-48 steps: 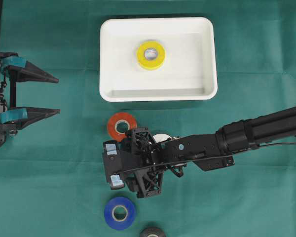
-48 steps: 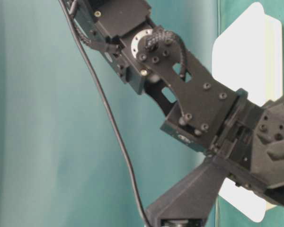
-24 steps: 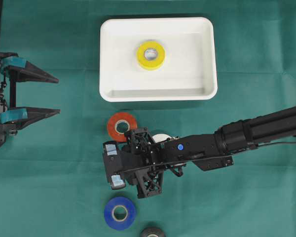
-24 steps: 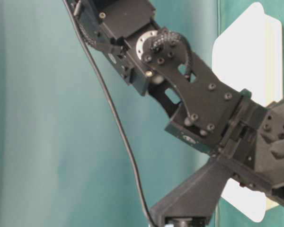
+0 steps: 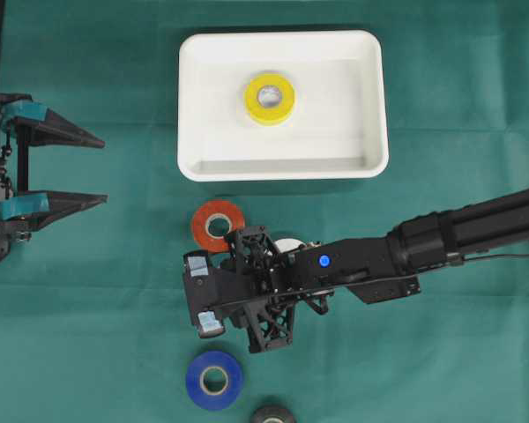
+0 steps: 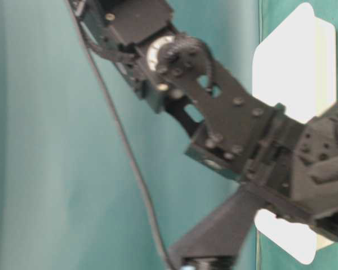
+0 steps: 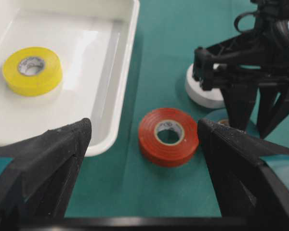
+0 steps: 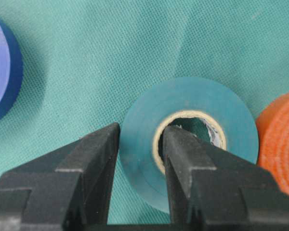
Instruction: Pick up the tape from a random location and place it into the white case.
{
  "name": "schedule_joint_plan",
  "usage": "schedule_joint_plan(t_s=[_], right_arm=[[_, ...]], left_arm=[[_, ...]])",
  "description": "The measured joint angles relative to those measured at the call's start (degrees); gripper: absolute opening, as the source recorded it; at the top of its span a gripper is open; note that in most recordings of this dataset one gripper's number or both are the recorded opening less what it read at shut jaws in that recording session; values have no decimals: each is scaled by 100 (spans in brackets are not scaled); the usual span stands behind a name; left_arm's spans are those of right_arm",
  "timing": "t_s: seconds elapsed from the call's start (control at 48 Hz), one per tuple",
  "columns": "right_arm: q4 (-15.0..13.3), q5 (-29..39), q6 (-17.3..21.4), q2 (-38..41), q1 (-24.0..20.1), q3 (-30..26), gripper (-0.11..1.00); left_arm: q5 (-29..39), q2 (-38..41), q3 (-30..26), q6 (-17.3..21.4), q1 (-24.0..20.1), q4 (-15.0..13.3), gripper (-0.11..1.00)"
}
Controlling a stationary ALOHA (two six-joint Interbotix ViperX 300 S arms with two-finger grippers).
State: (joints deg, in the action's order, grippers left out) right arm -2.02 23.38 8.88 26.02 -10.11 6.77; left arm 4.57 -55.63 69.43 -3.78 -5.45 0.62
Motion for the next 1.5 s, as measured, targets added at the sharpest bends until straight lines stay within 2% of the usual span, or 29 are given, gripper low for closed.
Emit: schedule_joint_plan(t_s=[0.208, 0.52, 0.895, 1.499], right_arm=[[-18, 439, 0, -413, -9, -105, 30], [-202, 1116, 0, -1204, 0, -290, 30], [-492, 2118, 18, -1547, -9, -861, 30], [-536, 2250, 62, -1608, 0, -1002, 30]], left_arm=[[0, -9, 0, 0, 0, 0, 91], [0, -9, 0, 9, 0, 0, 91], [0, 0, 0, -35, 0, 0, 91], [18, 0, 0, -35, 0, 0, 91]])
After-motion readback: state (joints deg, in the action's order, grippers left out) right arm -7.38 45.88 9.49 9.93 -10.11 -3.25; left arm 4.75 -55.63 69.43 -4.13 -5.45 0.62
